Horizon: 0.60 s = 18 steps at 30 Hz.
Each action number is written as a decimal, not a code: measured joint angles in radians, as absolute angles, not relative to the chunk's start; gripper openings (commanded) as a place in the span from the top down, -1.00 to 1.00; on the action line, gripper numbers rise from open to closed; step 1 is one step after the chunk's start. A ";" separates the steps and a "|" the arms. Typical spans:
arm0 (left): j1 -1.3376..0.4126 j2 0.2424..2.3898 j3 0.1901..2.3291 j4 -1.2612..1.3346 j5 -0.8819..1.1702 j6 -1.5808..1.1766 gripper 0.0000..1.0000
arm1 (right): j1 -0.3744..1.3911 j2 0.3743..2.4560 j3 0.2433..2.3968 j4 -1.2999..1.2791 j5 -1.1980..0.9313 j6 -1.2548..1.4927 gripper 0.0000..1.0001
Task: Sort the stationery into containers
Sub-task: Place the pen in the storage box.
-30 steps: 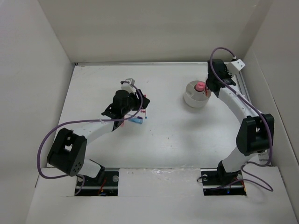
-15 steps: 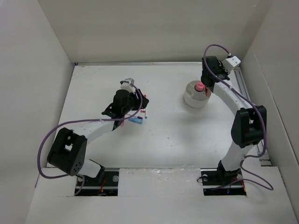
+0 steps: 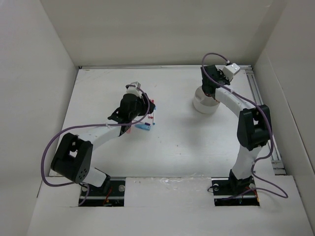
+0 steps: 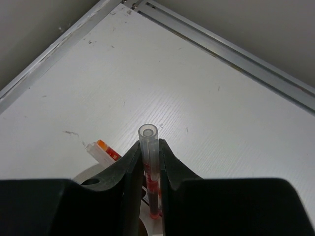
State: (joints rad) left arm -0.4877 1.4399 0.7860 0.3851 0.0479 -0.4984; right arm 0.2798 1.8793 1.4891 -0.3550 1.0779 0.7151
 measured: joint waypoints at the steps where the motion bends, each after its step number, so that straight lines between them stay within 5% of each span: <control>1: -0.486 1.440 0.786 0.384 0.043 -0.499 0.12 | 0.284 1.880 1.489 -0.360 1.081 0.719 0.49; 4: -0.482 1.440 0.786 0.370 0.027 -0.499 0.12 | 0.291 1.880 1.489 -0.370 1.084 0.745 0.29; 15: -0.478 1.440 0.788 0.340 -0.026 -0.499 0.12 | 0.301 1.753 1.457 -0.369 0.991 0.775 0.05; 18: -0.475 1.441 0.792 0.323 -0.060 -0.500 0.29 | 0.298 1.640 1.406 -0.340 0.910 0.788 0.03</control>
State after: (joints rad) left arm -0.4751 1.4410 0.7921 0.3229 -0.0601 -0.4995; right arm 0.2981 1.6402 1.4059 -0.3405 0.9100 0.7883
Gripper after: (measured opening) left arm 0.419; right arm 0.484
